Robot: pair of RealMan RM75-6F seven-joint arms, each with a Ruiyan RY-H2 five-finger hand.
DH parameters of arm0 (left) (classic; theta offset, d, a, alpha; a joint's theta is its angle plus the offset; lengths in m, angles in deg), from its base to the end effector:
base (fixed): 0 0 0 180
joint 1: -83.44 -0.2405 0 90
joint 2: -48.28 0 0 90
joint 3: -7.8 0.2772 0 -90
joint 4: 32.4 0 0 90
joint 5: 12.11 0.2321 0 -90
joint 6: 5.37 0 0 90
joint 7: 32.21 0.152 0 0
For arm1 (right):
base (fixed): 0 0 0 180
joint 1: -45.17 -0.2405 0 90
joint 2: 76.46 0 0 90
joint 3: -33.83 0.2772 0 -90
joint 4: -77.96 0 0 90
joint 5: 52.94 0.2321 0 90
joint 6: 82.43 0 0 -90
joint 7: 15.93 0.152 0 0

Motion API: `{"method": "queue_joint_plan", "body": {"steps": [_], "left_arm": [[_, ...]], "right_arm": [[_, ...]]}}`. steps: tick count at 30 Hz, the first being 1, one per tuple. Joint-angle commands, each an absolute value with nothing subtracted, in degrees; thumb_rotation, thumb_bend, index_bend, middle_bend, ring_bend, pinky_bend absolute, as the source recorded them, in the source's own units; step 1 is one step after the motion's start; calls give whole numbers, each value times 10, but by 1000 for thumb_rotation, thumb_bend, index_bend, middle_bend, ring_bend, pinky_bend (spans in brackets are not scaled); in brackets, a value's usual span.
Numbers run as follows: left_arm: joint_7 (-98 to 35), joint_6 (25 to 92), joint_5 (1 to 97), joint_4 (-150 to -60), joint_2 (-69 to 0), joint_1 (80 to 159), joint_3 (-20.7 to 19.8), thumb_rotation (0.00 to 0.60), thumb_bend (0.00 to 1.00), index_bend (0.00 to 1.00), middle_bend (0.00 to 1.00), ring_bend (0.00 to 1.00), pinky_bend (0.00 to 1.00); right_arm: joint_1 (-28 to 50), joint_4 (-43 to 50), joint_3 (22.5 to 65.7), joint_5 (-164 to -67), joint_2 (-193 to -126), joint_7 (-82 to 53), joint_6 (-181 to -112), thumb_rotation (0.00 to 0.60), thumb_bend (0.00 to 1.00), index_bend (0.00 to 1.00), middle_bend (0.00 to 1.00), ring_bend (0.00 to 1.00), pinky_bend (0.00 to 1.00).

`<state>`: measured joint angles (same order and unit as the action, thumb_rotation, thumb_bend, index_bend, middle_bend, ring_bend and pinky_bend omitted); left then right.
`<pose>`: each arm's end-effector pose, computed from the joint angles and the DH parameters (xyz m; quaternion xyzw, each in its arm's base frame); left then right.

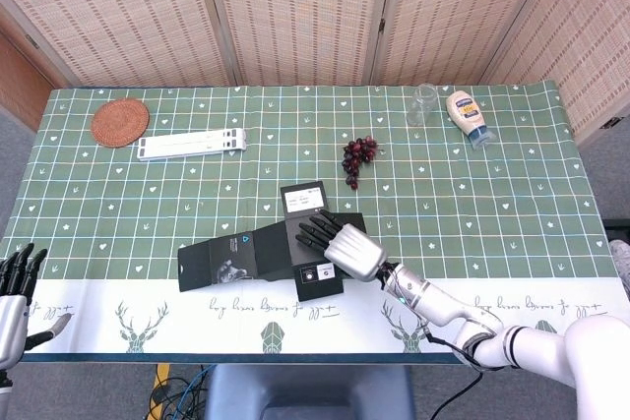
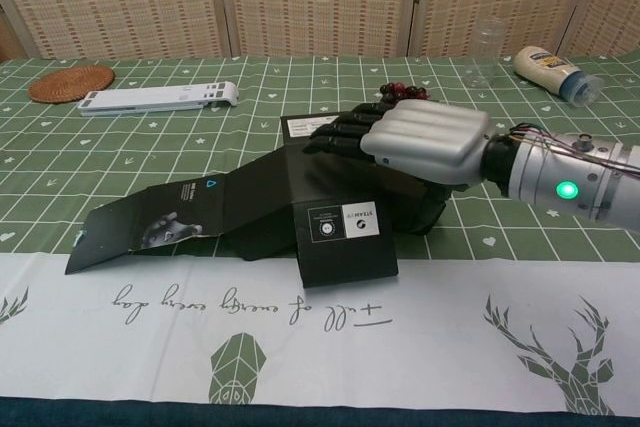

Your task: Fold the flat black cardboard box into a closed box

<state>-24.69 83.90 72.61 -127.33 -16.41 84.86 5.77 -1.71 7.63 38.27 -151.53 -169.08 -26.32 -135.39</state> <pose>-0.3388 0.1680 0.1495 -0.5798 -0.3712 -0.3594 0.6299 -0.1377 -0.3573 -0.0767 0.8710 -0.1237 0.3667 0.3026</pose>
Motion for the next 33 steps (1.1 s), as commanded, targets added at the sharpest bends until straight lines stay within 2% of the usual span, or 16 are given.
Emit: {"method": "queue_joint_plan", "body": {"steps": [1, 7, 11, 14, 16, 20, 26, 33], "left_arm": [[-248, 837, 725, -1273, -164, 848, 58, 600, 141, 0, 0, 0, 82], [-251, 834, 723, -1274, -162, 847, 58, 600, 141, 0, 0, 0, 83], [-254, 831, 720, -1274, -161, 847, 59, 600, 140, 0, 0, 0, 82], [-256, 830, 720, -1275, -160, 846, 60, 600, 140, 0, 0, 0, 82], [-258, 831, 720, -1275, -159, 845, 60, 600, 140, 0, 0, 0, 83], [-259, 829, 716, -1277, -157, 843, 60, 600, 141, 0, 0, 0, 82], [-259, 825, 717, -1278, -156, 844, 60, 600, 140, 0, 0, 0, 82], [-256, 814, 716, -1278, -158, 851, 59, 600, 140, 0, 0, 0, 83]], "right_arm": [[-26, 101, 375, -1528, -1710, -255, -1368, 600, 200, 0, 1, 0, 0], [-43, 172, 365, -1554, -1758, -227, -1403, 600, 274, 0, 15, 0, 0], [-58, 244, 357, -1583, -1797, -185, -1449, 600, 399, 66, 117, 1, 0], [-70, 312, 354, -1605, -1831, -149, -1505, 600, 481, 224, 240, 91, 40], [-75, 343, 356, -1609, -1847, -126, -1531, 600, 524, 339, 350, 213, 148], [-84, 384, 364, -1605, -1869, -84, -1573, 600, 545, 457, 476, 345, 271], [-86, 351, 382, -1581, -1853, -59, -1597, 600, 546, 514, 517, 391, 328], [-75, 172, 427, -1516, -1758, -54, -1581, 600, 545, 514, 513, 395, 348]]}}
